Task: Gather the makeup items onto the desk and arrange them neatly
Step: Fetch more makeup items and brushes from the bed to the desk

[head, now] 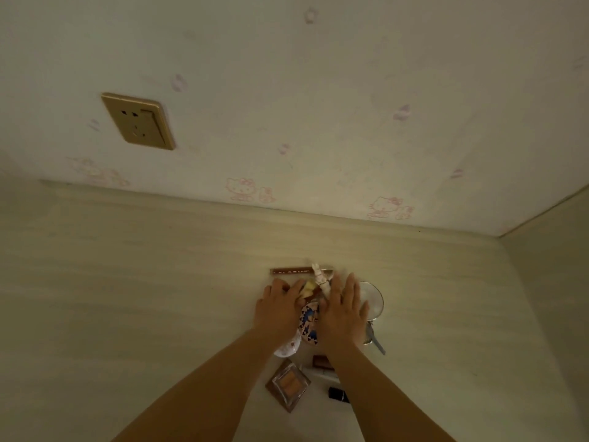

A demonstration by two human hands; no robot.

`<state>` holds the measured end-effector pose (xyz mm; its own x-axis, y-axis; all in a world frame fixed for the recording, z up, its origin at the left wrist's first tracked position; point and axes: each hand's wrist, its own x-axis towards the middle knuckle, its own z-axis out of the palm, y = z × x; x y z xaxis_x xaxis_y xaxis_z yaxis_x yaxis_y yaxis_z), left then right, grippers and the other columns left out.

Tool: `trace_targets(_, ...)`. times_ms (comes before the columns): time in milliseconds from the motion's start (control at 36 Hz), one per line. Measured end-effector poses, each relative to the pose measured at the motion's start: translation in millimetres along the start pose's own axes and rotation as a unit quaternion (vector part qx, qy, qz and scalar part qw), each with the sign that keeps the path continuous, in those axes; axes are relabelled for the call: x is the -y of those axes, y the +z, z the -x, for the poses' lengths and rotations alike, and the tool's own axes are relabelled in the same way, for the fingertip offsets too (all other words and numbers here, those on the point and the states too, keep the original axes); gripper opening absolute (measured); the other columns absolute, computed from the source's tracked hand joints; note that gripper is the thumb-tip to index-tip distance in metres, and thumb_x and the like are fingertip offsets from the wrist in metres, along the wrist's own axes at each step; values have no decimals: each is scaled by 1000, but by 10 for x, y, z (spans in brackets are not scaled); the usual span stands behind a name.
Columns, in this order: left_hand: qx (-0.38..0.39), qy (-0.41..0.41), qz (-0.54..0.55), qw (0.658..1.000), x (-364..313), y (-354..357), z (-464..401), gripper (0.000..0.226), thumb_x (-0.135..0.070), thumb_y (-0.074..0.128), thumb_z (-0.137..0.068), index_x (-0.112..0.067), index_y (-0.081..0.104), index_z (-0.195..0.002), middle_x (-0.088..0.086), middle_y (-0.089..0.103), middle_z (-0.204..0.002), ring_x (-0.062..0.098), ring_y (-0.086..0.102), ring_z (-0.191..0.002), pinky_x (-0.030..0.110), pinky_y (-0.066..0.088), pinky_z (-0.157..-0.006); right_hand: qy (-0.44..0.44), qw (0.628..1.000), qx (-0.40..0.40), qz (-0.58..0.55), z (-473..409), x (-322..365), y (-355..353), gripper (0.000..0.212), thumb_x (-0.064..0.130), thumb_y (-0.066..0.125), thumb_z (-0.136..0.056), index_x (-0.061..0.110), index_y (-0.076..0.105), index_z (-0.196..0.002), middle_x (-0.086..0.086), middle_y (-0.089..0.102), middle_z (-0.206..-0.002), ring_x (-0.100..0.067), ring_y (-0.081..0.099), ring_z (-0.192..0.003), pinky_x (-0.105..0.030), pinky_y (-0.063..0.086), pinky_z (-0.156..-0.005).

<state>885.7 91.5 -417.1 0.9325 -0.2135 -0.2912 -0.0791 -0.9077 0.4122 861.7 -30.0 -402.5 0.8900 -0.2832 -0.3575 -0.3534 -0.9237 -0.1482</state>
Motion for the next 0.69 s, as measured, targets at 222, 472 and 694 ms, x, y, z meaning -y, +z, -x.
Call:
trace_targets(222,7,-14,40,999,-87,-51,-24,48,-36,38,-99,-25,29,-144,7,36,-134,23,39,-120,34,42,-94,2,999,-19,-32,-1,-49,-49,66,18,33,-99,12,-9,-149,-7,-14,-158,-23,-14,-145,-37,-3,-119)
trace_targets(472,-9,-38,92,995,-145,-49,43,52,-26,51,-94,-23,33,-142,7,37,-134,23,43,-121,37,44,-98,-35,999,2,-4,15,-154,-88,69,17,37,-96,16,-5,-150,-5,-12,-158,-24,-14,-145,-42,-1,-120)
trace_targets(694,-41,-23,102,994,-87,-128,131,44,-22,54,-90,-22,46,-133,4,44,-128,21,45,-117,32,43,-96,-38,997,-36,-56,13,-161,-142,50,27,34,-100,14,22,-147,-7,18,-156,-24,8,-146,-40,10,-119)
